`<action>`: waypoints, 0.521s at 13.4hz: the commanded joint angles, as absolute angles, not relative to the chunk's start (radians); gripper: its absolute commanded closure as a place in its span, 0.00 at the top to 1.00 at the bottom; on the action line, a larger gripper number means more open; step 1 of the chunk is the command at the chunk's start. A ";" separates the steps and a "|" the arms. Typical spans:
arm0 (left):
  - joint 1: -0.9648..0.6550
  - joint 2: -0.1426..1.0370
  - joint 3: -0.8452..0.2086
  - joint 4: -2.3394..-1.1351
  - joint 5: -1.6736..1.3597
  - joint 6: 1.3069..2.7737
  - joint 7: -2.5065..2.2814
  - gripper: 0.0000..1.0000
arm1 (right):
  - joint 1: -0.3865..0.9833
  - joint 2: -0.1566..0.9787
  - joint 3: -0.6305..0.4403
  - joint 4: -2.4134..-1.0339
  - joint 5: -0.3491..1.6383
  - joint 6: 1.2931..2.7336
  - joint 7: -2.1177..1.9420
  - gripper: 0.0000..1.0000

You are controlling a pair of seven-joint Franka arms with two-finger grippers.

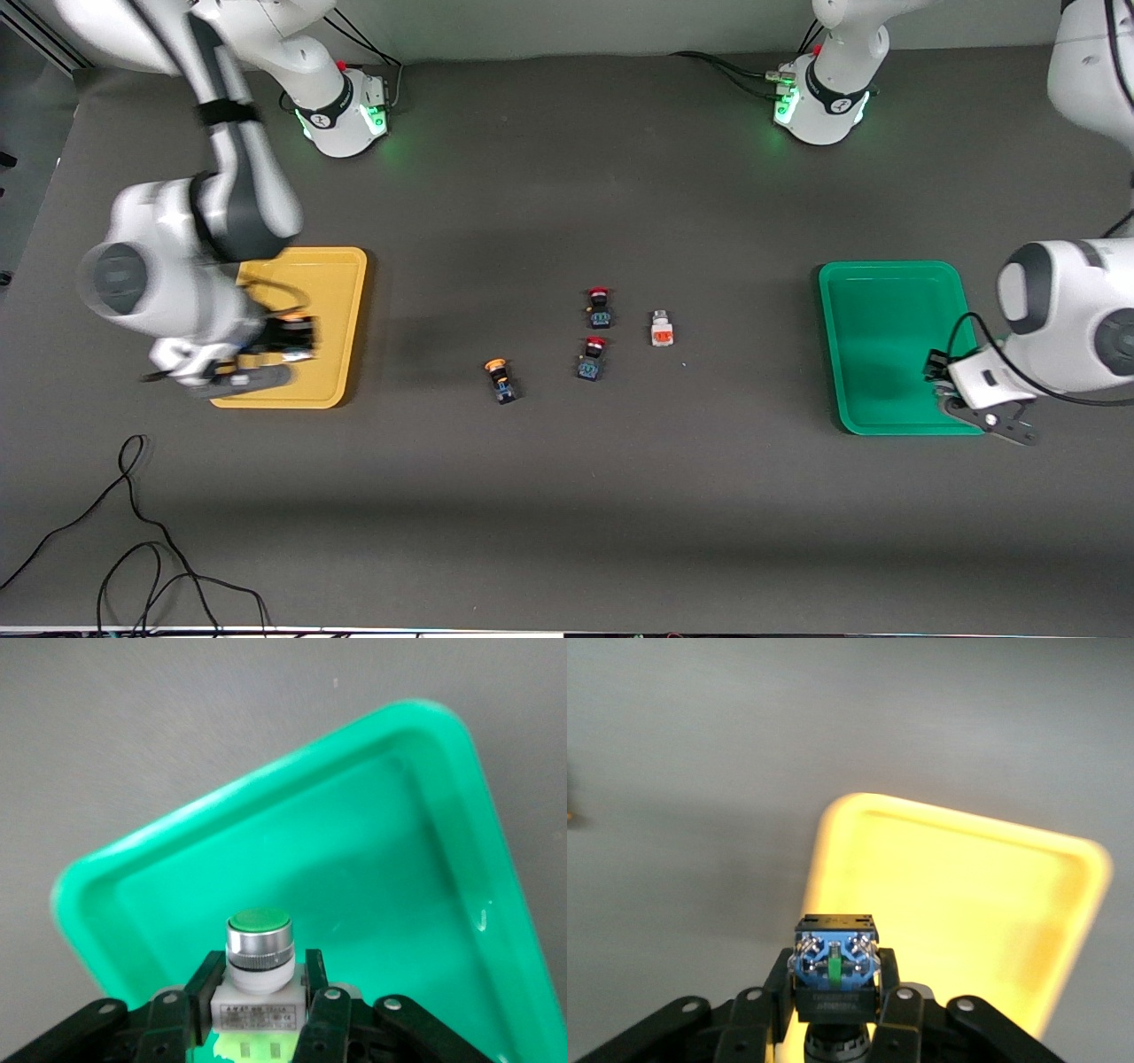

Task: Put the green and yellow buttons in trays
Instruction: 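Place the green button in the green tray while the right gripper places the yellow button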

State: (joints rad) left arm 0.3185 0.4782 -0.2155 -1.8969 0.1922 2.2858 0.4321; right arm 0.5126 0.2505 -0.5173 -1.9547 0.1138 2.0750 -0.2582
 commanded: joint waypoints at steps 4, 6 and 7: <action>0.409 0.501 -0.197 -2.025 0.209 2.534 0.601 0.00 | 0.470 0.405 -0.589 -2.206 0.394 2.506 -0.664 0.24; 0.411 0.521 -0.189 -2.025 0.206 2.551 0.580 0.00 | 0.465 0.454 -0.589 -2.198 0.454 2.511 -0.724 0.24; 0.410 0.528 -0.189 -2.025 0.198 2.534 0.510 0.00 | 0.465 0.463 -0.589 -2.189 0.454 2.508 -0.724 0.39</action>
